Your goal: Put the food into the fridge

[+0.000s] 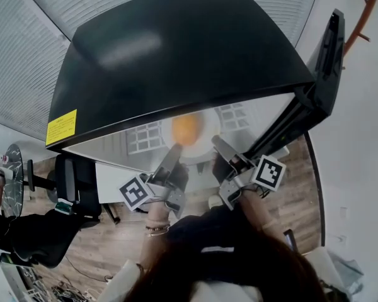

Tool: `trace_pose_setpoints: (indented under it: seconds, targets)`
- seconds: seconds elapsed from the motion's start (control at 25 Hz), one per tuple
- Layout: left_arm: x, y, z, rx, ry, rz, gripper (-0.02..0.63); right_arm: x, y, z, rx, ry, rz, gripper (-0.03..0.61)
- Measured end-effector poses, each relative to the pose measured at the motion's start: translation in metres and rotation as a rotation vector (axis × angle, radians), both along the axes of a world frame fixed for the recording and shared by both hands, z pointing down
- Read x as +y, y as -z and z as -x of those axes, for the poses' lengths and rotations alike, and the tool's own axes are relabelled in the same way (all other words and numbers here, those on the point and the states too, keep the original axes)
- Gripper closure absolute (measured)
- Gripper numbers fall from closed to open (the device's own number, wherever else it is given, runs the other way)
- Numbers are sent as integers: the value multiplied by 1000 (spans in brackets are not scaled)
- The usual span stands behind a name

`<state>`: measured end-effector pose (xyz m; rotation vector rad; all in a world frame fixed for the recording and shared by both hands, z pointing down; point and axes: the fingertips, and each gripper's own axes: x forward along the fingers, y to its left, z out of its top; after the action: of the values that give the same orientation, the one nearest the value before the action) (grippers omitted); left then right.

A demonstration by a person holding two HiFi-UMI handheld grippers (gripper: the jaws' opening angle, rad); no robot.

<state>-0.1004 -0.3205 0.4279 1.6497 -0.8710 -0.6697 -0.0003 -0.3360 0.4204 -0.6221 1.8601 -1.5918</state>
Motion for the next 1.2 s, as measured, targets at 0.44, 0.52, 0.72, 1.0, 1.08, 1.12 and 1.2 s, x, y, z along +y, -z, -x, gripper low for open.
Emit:
trace_pose_setpoints:
  seconds: [0.44, 0.52, 0.72, 1.0, 1.08, 1.12, 1.2]
  targets:
    - [-4, 3, 0, 44, -2, -5, 569, -3, 2, 0, -45, 9, 2, 555]
    - [-5, 3, 1, 54, -2, -3, 569, -3, 2, 0, -46, 12, 2, 554]
    - [-6, 5, 1, 72, -9, -4, 569, -5, 2, 1, -45, 11, -4, 551]
    - [-6, 3, 2, 98, -17, 8, 561, -6, 3, 2, -45, 12, -7, 545]
    - [-5, 3, 2, 107, -19, 12, 561, -6, 3, 3, -48, 13, -3, 543]
    - [-5, 3, 2, 105, -20, 12, 561, -6, 3, 3, -48, 15, -1, 543]
    - [-5, 3, 2, 101, -20, 7, 558, -7, 3, 3, -44, 18, -3, 540]
